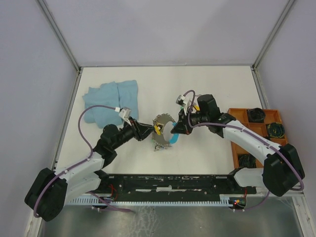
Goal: Put the keys on the keyring
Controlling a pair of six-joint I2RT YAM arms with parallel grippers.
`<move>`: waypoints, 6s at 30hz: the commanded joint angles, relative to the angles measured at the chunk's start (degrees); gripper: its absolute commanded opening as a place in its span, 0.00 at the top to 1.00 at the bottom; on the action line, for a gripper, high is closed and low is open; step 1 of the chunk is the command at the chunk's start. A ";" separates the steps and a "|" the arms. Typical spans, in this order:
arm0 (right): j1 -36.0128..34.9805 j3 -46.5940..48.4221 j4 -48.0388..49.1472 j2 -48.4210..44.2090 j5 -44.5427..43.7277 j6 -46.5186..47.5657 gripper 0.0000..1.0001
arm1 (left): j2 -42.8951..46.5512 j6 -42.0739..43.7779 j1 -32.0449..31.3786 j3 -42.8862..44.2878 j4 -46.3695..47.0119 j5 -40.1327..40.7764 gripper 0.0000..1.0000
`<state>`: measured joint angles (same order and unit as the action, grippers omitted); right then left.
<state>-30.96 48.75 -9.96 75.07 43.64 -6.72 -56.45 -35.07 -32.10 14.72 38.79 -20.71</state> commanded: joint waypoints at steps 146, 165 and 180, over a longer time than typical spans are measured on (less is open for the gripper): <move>-9.89 -4.21 7.75 -8.45 -16.83 15.20 0.99 | -2.07 -45.00 3.27 0.87 2.21 4.90 0.77; -9.82 -7.83 8.42 -9.94 -21.94 14.63 0.89 | 1.16 -29.50 3.00 7.22 -10.97 6.47 0.97; -9.82 -10.62 6.48 -18.65 -30.98 8.79 0.47 | -5.76 2.55 1.26 27.21 -39.12 9.44 0.97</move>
<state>-40.77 38.57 -5.15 58.98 18.33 5.78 -60.25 -45.19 -29.50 33.76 4.89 -12.49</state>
